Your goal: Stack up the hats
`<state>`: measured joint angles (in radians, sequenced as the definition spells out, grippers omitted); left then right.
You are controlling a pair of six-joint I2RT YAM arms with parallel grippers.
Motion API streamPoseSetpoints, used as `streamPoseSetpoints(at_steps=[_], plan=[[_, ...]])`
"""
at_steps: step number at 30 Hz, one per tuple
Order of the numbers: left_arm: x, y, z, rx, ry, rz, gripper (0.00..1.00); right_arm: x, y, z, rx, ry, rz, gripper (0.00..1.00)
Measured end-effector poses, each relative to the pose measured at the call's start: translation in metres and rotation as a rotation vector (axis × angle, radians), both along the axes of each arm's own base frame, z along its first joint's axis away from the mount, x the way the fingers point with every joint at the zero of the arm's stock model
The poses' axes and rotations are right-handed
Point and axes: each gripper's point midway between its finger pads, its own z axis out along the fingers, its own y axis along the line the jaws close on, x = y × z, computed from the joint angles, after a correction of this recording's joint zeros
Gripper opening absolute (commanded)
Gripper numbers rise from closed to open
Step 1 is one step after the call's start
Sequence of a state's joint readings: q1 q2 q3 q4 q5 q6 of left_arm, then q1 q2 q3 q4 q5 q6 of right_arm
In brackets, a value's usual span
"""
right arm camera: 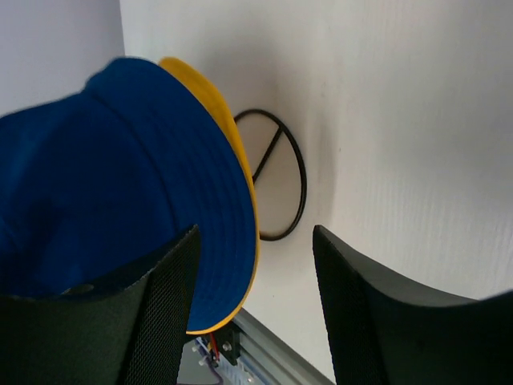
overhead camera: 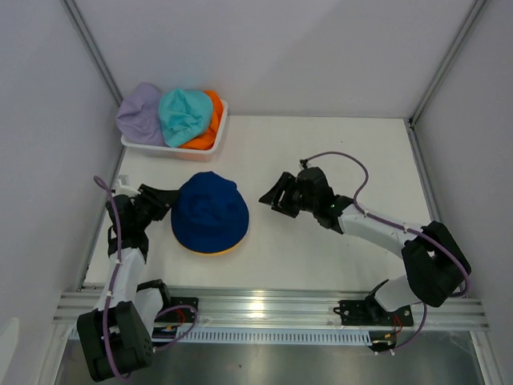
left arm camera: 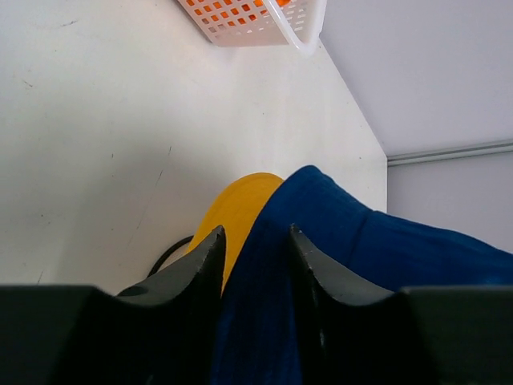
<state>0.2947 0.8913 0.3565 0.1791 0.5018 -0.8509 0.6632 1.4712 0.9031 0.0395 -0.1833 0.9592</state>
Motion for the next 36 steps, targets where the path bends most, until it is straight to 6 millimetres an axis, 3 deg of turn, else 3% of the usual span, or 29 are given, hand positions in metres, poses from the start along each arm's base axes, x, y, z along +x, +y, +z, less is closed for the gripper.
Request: streamPoseSetpoints(at_steps=[4,9,18,25,28,31,34,36], plan=[[0.0,0.0,-0.001,-0.01,0.004,0.002,0.01,-0.015,0.007,-0.011,0.015,0.03,-0.041,0.61],[-0.002,0.0,-0.006,-0.015,0.028,0.012,0.01,-0.014,0.024,0.002,0.086,0.013,-0.087,0.61],[-0.028,0.011,-0.021,0.023,0.057,0.121,0.01,-0.02,0.053,-0.027,0.126,0.098,-0.126,0.61],[-0.038,0.011,-0.037,0.026,0.095,0.143,0.01,-0.022,0.061,-0.03,0.149,0.109,-0.128,0.58],[-0.042,0.01,-0.043,0.025,0.114,0.148,0.01,-0.023,0.065,-0.028,0.164,0.107,-0.125,0.53],[-0.044,0.01,-0.048,0.03,0.126,0.158,0.01,-0.022,0.068,-0.029,0.174,0.107,-0.124,0.38],[-0.047,0.01,-0.054,0.026,0.14,0.171,0.01,-0.021,0.071,-0.037,0.176,0.119,-0.124,0.09],[-0.048,0.01,-0.058,0.02,0.146,0.178,0.01,-0.02,0.073,-0.043,0.177,0.131,-0.125,0.0]])
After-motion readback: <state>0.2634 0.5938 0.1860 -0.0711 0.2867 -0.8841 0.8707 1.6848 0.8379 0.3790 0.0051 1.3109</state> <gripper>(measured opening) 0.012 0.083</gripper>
